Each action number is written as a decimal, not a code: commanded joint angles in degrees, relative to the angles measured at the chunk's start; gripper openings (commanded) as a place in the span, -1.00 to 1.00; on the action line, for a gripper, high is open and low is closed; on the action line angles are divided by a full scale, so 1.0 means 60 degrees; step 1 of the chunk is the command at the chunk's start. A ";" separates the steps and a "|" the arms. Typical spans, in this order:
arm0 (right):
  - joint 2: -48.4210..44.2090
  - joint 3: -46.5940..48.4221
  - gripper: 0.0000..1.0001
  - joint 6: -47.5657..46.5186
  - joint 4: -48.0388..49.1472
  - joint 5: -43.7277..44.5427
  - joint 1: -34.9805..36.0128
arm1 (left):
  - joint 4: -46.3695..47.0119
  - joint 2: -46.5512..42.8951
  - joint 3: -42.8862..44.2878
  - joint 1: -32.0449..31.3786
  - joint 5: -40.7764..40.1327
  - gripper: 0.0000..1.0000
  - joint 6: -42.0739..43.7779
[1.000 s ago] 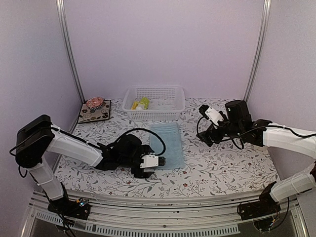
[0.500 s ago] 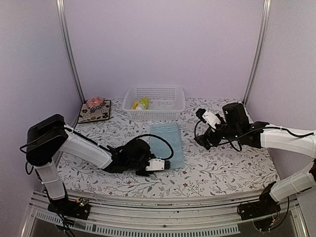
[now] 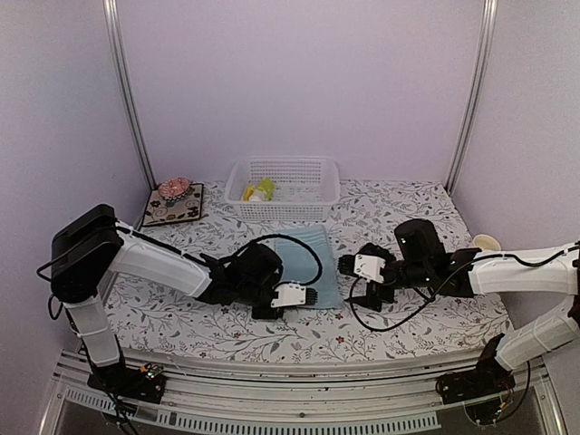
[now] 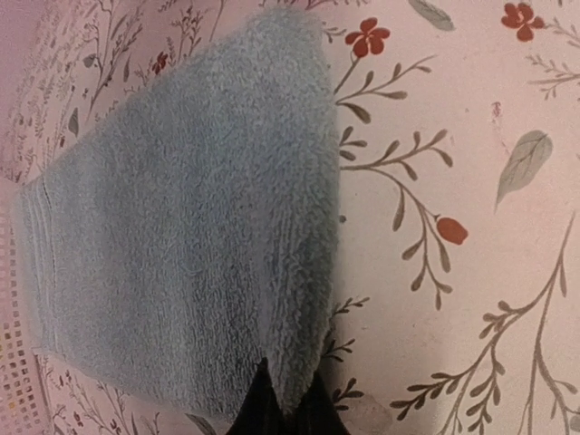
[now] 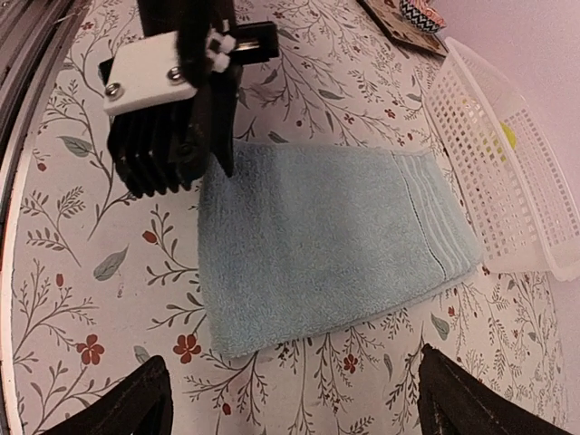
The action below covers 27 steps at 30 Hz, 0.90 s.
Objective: Roll the towels
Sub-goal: Roll the towel at the center of the board.
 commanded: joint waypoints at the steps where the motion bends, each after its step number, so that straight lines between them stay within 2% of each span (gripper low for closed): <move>1: 0.0564 -0.0148 0.87 -0.1135 0.0564 -0.0093 0.0680 | -0.1088 0.0059 0.0461 0.0436 0.1215 -0.94 -0.0600; 13: 0.2720 0.0477 0.64 -0.0771 0.1178 0.0846 0.1308 | -0.1980 0.0450 0.0979 0.1286 0.2949 -0.99 -0.1507; 20: 0.3481 0.0793 0.57 -0.0470 0.1634 0.1589 0.1600 | -0.2285 0.0788 0.1265 0.1589 0.3335 -0.99 -0.1670; 27: 0.4163 0.1036 0.30 -0.0166 0.1654 0.2210 0.1633 | -0.2508 0.1019 0.1560 0.1800 0.3470 -1.00 -0.1765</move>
